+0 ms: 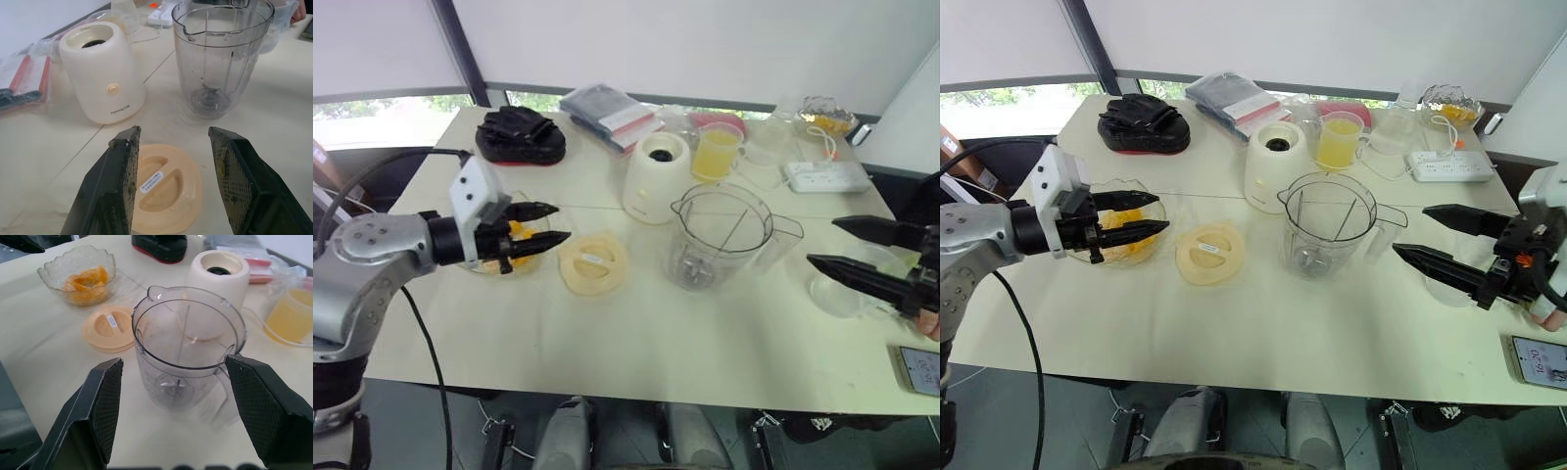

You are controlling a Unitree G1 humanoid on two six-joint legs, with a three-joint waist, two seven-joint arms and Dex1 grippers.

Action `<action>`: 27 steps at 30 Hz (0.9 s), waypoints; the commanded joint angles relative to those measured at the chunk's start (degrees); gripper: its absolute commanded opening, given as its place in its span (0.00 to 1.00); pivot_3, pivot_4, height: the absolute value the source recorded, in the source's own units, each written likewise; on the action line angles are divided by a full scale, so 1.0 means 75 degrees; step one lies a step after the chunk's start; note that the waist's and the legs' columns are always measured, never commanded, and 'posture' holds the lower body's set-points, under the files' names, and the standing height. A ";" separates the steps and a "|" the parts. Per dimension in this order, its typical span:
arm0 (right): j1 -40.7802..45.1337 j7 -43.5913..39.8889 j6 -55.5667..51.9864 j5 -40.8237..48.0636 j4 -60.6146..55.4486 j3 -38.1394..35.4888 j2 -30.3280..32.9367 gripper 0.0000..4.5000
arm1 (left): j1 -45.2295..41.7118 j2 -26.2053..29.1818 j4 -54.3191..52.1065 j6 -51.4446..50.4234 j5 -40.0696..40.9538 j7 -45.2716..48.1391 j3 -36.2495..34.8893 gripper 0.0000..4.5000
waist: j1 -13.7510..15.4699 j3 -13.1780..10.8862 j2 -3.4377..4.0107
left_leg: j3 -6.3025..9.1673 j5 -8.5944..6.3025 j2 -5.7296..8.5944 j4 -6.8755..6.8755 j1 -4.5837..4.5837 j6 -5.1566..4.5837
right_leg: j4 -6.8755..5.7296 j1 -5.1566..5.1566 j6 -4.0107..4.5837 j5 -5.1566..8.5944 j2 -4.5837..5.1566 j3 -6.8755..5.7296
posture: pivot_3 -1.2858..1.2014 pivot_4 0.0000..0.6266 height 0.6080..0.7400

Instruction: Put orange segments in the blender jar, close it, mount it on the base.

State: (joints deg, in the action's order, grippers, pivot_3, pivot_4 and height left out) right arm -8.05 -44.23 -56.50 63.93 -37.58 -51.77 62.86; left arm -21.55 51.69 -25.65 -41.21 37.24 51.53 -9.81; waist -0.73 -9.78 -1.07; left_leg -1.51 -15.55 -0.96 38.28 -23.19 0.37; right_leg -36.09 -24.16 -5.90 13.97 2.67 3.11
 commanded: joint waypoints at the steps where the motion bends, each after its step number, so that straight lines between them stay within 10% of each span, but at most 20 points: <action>1: 0.0164 0.0034 0.0197 0.0056 -0.0074 0.0026 -0.0033 0.77 | -0.0130 0.0112 -0.0173 0.0003 0.0085 0.0000 -0.0149 0.51 | 0.0003 0.0000 0.0000 | 0.0000 0.0000 0.0000 0.0000 0.0000 0.0000 | 0.0000 0.0000 0.0000 0.0000 0.0001 0.0001 | 0.52 0.24 1.00; 27: 0.0766 -0.0268 0.1036 -0.0541 0.0320 0.1364 -0.0249 0.77 | -0.0176 0.0316 -0.0073 -0.0043 0.0129 0.0101 -0.0161 0.51 | 0.0003 0.0000 -0.0001 | -0.0001 0.0000 0.0001 0.0000 -0.0001 0.0000 | 0.0000 -0.0002 0.0000 0.0000 0.0001 0.0000 | 0.52 0.24 1.00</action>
State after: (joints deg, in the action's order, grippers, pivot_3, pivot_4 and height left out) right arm -3.30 -46.03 -50.25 60.18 -35.02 -40.83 61.40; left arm -22.16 52.97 -25.63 -42.78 38.62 52.06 -10.29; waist -0.71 -9.78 -1.08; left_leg -1.52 -15.55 -0.95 38.28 -23.20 0.37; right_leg -36.09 -24.18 -5.90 13.97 2.67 3.10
